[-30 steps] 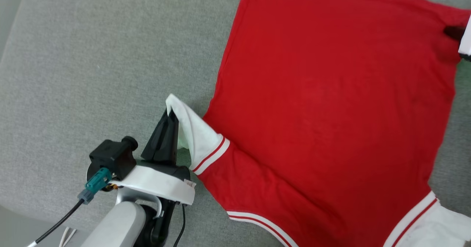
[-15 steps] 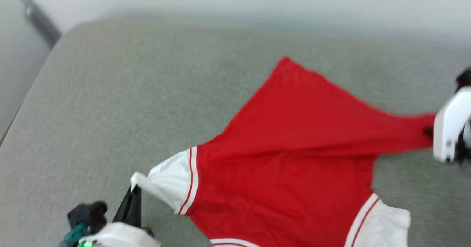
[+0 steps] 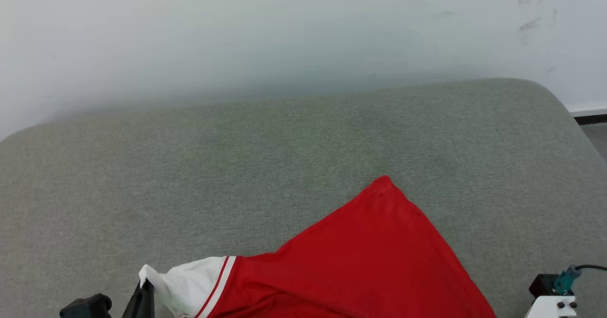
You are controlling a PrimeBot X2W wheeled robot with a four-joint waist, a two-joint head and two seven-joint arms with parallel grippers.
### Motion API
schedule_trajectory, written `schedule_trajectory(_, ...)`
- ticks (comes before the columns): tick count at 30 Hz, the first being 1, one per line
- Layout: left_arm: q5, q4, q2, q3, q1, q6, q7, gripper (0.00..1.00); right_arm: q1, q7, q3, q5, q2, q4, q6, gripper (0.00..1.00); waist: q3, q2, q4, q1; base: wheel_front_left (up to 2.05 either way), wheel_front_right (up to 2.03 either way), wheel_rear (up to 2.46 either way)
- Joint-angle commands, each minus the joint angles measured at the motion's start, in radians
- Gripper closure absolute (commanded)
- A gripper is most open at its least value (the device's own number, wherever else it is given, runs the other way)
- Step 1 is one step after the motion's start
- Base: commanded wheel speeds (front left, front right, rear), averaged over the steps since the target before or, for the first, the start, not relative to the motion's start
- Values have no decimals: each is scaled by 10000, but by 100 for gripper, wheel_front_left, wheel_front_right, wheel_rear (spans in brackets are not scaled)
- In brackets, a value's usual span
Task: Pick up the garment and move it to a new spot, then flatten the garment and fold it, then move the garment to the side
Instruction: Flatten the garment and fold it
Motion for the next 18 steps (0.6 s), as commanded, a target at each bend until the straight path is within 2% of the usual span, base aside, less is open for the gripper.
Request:
schedule_trajectory(1,-29,-23,26,37,112,26,35,100,115,19,-68,76,138,-161,-9,100,-128,0,-198,3,0,0,0)
schedule_trajectory(2,-38,-32,43,32,127,28,40,100,248,-3,-149,72,260,-413,-9,85,-121,0,-218,3,0,0,0)
schedule_trajectory(3,-45,-41,62,23,139,29,50,100,351,-137,-282,43,366,-646,-9,4,-110,0,-229,3,0,0,0)
schedule_trajectory(4,-50,-49,77,24,139,31,67,100,441,-243,-370,24,459,-847,-9,0,-95,0,-233,3,0,0,0)
schedule_trajectory(6,-37,-64,114,3,82,22,138,100,458,-709,-503,43,576,-1282,-9,0,-50,0,-200,3,0,0,0)
schedule_trajectory(9,2,-77,153,-48,-109,-50,184,100,122,-2200,-870,-252,631,-1716,-11,0,55,0,-88,3,0,0,0)
schedule_trajectory(15,335,-179,189,-256,-665,-63,257,100,-937,-5138,-1063,-632,946,-1690,-9,0,630,0,279,3,0,0,0)
schedule_trajectory(18,496,-280,102,-388,-1127,-107,285,100,-1736,-6135,-852,-587,923,-1360,-9,0,1156,0,539,3,0,0,0)
